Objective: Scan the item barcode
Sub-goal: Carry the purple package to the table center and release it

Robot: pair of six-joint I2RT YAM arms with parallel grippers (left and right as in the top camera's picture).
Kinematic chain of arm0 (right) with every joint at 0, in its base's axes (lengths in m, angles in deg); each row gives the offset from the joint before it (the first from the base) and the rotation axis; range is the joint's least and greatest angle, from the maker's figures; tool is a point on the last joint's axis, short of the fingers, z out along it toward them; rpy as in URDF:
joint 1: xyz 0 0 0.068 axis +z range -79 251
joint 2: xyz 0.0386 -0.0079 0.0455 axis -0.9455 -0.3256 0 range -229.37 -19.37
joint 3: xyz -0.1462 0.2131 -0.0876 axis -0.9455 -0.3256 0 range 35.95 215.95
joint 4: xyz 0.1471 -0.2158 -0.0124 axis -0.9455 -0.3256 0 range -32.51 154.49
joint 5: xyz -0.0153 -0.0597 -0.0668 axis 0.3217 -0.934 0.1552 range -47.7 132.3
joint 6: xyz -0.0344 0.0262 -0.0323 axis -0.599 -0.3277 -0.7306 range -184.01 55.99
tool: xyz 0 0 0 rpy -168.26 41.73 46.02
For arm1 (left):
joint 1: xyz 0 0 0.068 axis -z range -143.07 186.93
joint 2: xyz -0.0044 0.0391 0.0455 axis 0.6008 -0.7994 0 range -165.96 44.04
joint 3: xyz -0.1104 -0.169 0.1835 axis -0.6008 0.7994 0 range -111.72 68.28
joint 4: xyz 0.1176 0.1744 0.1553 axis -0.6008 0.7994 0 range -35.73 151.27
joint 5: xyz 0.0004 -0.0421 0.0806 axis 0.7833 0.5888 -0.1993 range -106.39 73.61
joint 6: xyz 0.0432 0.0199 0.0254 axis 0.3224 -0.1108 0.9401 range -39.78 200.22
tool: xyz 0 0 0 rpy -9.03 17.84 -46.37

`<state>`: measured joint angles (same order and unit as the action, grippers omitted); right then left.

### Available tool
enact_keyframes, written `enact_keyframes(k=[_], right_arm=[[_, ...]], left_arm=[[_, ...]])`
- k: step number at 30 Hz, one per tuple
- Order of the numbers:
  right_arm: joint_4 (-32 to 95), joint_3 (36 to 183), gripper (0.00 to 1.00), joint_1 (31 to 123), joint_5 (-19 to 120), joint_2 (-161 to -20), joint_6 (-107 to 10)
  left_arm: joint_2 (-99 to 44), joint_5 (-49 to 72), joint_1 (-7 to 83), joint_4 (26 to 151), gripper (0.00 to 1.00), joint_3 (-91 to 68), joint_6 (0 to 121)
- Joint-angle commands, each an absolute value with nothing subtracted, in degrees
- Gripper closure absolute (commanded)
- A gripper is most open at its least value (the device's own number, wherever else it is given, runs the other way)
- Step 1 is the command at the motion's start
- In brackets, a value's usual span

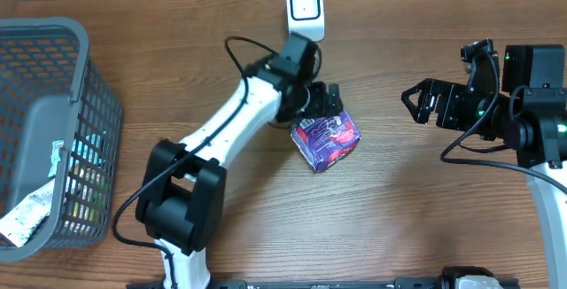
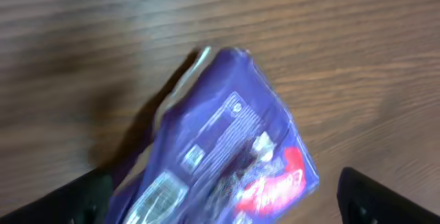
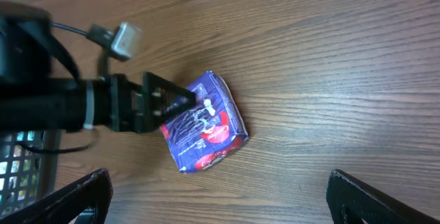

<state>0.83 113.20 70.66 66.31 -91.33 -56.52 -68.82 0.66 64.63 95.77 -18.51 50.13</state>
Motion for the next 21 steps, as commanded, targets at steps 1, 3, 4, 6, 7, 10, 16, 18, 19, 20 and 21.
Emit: enact_keyframes(k=[1,3,4,6,7,10,16,18,19,20,21], right_arm=[[0.64,114.66,0.00,71.01,66.40,-91.88,-56.61],[0.51,114.66,0.00,71.01,66.40,-92.14,-56.61],[0.49,114.66,0.00,70.98,66.40,-92.19,-56.61],[0.49,114.66,0.00,70.98,66.40,-92.27,-56.61],[0.51,114.66,0.00,70.98,66.40,-92.27,-56.61],[0.53,114.66,0.00,71.01,66.40,-92.30,-56.61],[0.49,114.66,0.00,71.01,66.40,-92.32,-56.61],[0.53,114.66,0.00,70.98,66.40,-92.32,-56.61],[0.53,114.66,0.00,71.01,66.40,-92.32,-56.61],[0.49,114.66,0.00,71.01,66.40,-92.32,-56.61],[0.46,114.66,0.00,70.98,66.40,-92.32,-56.61]], left_arm=[[-63.26,-3.27,58.69,107.42,0.04,-32.65,55.46],[-61.52,-6.48,55.85,113.87,0.03,-38.44,56.99],[-60.49,-8.45,54.32,117.08,0.03,-41.32,57.61],[-57.34,-12.84,49.92,124.38,0.00,-47.99,58.85],[-56.12,-14.18,48.20,126.54,0.00,-49.98,59.27],[-51.07,-14.29,38.49,132.60,0.00,-55.40,59.68],[-43.77,-14.09,16.98,141.23,0.00,-56.34,58.07],[-42.98,-14.09,7.28,143.26,0.00,-56.32,57.45],[-43.00,-14.02,4.15,143.70,0.00,-56.21,57.34],[-43.07,-14.05,-2.45,143.77,0.00,-54.96,56.19],[-43.20,-14.02,-5.72,143.24,0.00,-53.76,54.96]])
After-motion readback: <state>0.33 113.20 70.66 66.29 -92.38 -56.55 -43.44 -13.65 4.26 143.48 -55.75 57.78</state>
